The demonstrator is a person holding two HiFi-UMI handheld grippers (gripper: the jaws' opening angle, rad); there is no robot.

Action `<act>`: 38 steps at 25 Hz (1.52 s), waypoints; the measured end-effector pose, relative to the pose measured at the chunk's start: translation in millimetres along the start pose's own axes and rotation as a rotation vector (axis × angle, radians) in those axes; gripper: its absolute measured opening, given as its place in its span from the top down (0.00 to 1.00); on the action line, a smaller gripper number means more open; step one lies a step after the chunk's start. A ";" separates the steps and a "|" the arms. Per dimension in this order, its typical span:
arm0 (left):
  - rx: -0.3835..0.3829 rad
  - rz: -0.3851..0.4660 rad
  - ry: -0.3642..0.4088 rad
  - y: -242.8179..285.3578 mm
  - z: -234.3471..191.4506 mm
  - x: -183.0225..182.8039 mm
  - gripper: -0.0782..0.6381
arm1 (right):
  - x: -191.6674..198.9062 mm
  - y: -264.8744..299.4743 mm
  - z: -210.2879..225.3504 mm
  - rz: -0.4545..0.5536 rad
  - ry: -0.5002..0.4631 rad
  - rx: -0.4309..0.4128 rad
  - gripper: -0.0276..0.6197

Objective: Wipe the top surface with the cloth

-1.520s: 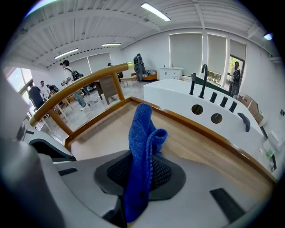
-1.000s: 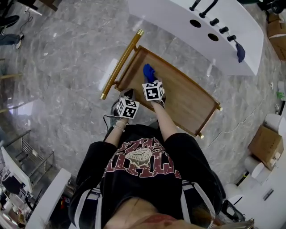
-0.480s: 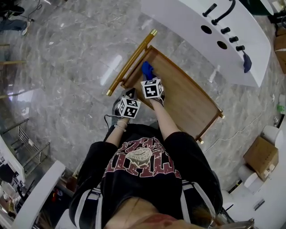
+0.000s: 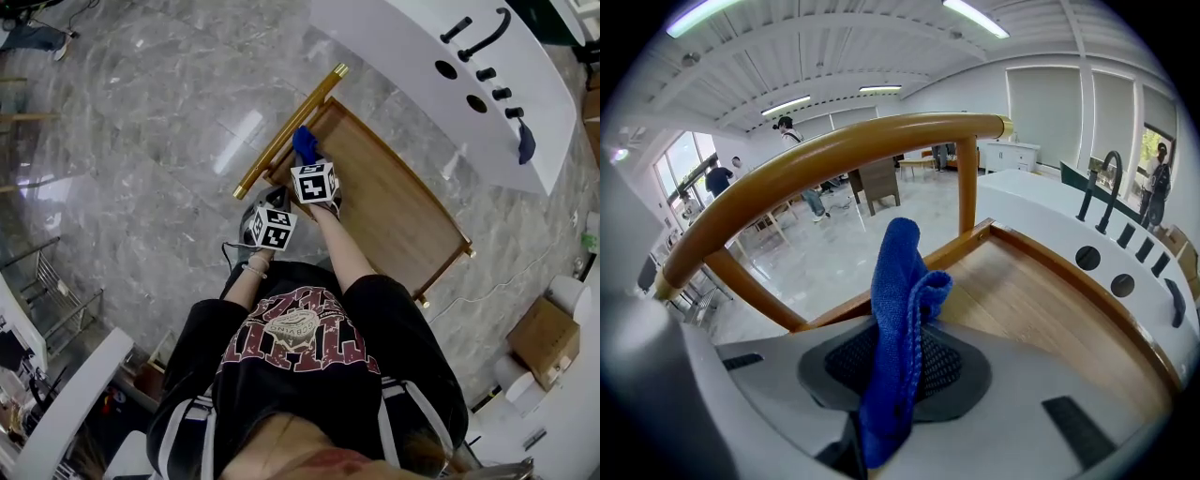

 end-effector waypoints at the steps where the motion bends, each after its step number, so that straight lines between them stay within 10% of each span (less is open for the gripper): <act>1: -0.002 0.002 -0.010 -0.8 -1.8 1.1 0.82 | 0.1 1.0 -0.5 0.001 0.012 -0.004 0.82; 16: -0.046 0.031 -0.067 -21.0 -17.8 14.2 0.82 | 0.7 -14.0 -48.1 0.078 0.362 -0.196 0.82; 38: 0.010 0.009 0.023 -19.5 0.6 13.0 0.82 | 47.4 -17.7 -20.8 0.050 0.292 -0.072 0.82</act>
Point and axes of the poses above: the fingertips, and each gripper's own axes: y forward along the fingers, z to its right, x out of its underside, the point moved 5 cm from there along -y, backward along the fingers, and after that the axes turned 5 degrees about y, right-handed, at the moved point
